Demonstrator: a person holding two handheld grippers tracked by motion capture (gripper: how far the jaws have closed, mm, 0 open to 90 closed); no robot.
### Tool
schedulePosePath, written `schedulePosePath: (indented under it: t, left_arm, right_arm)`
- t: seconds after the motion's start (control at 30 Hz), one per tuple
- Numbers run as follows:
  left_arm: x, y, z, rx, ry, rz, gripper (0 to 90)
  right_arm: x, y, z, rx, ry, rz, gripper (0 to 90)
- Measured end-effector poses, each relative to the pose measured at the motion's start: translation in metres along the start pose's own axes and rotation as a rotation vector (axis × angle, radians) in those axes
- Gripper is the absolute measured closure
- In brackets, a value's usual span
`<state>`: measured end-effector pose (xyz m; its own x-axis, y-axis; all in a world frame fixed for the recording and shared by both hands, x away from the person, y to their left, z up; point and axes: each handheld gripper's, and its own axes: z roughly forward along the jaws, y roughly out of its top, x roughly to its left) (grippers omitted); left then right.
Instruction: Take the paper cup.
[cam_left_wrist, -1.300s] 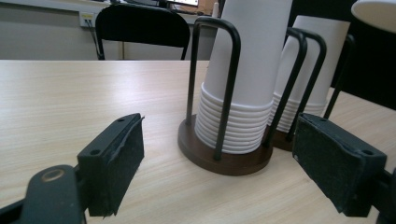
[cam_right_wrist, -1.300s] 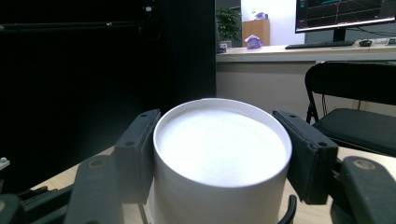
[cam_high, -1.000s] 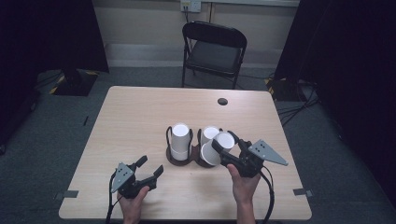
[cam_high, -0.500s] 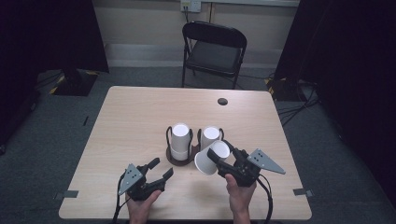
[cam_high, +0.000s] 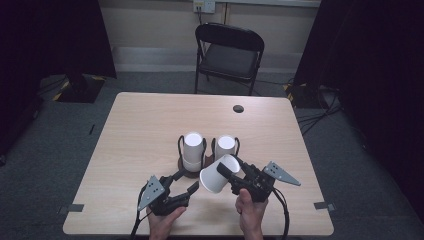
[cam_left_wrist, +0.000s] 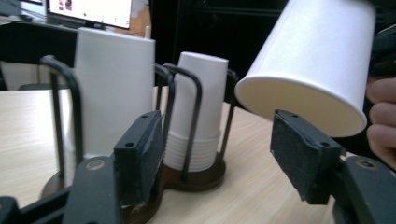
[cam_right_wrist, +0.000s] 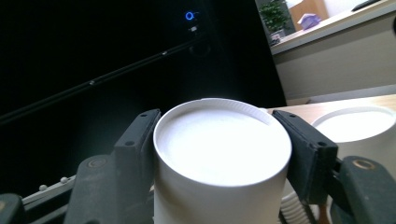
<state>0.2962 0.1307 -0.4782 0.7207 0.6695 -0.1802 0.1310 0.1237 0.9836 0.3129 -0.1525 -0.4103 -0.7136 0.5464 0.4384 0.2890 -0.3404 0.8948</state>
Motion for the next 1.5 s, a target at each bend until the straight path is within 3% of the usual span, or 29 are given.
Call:
schedulePosePath:
  t: [0.17, 0.4, 0.47, 0.8, 0.97, 1.13, 1.27, 1.33, 1.5]
  left_arm:
    - [-0.003, 0.0, 0.006, 0.011, -0.027, 0.029, 40.0]
    - [-0.006, -0.002, 0.009, -0.072, -0.022, 0.04, 52.4]
    - [-0.006, -0.003, 0.011, -0.103, -0.035, 0.063, 57.8]
    - [-0.01, -0.004, 0.017, -0.173, -0.038, 0.097, 63.9]
    - [-0.011, -0.004, 0.017, -0.182, -0.041, 0.112, 64.7]
    - [-0.009, -0.002, 0.015, -0.18, -0.054, 0.088, 69.1]
    - [-0.009, 0.0, 0.014, -0.166, -0.05, 0.076, 77.5]
    - [-0.007, 0.0, 0.014, -0.154, -0.053, 0.048, 77.7]
    - [-0.004, 0.003, 0.011, -0.125, -0.08, 0.038, 82.6]
  right_arm:
    - [0.001, -0.003, 0.003, 0.003, 0.027, 0.033, 35.3]
    - [0.005, -0.008, 0.007, 0.023, 0.063, 0.078, 35.3]
    - [0.006, -0.01, 0.009, 0.031, 0.068, 0.092, 35.2]
    - [0.011, -0.015, 0.017, 0.061, 0.098, 0.118, 35.3]
    - [0.012, -0.017, 0.021, 0.076, 0.121, 0.139, 35.1]
    - [0.011, -0.019, 0.022, 0.087, 0.133, 0.162, 34.6]
    - [0.01, -0.02, 0.024, 0.087, 0.107, 0.155, 33.3]
    - [0.01, -0.021, 0.025, 0.088, 0.089, 0.157, 32.6]
    - [0.008, -0.022, 0.026, 0.075, 0.052, 0.144, 30.3]
